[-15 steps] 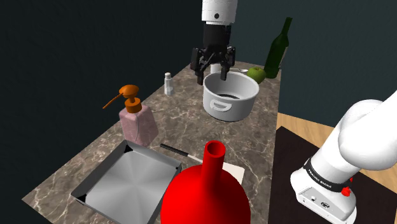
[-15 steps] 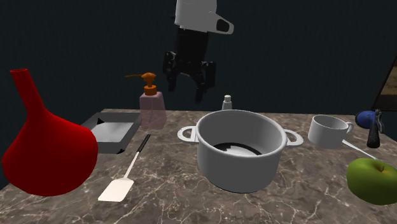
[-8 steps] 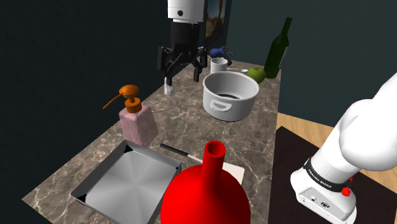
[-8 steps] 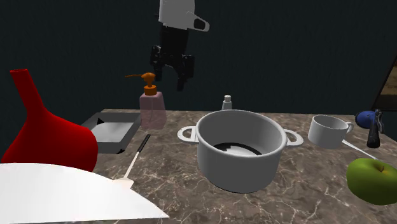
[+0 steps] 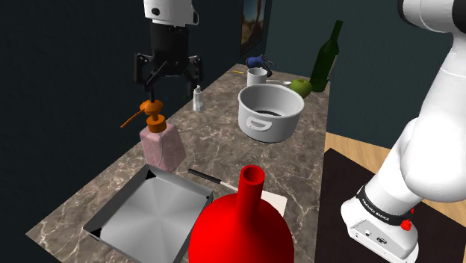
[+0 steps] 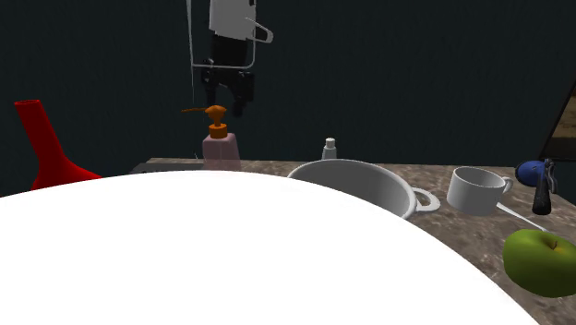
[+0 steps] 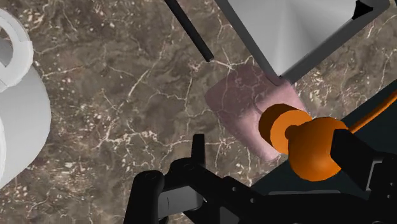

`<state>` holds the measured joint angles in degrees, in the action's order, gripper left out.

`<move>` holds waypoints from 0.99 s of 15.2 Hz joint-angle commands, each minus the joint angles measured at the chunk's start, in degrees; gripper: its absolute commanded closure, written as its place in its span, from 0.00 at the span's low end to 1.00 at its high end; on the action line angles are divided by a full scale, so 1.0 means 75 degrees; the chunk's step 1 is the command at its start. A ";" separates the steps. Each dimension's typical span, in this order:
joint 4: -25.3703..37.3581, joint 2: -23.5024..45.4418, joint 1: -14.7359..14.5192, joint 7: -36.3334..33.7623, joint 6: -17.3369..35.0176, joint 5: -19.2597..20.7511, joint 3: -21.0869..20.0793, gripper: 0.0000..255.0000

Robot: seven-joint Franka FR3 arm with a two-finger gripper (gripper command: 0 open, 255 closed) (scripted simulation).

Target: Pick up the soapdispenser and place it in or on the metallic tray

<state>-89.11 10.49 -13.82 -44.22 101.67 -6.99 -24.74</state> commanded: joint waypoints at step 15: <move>0.0798 0.1141 -0.0513 -0.0556 0.0481 0.0483 -0.0098 0.00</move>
<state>-83.09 19.04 -17.65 -48.39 105.22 -3.37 -25.48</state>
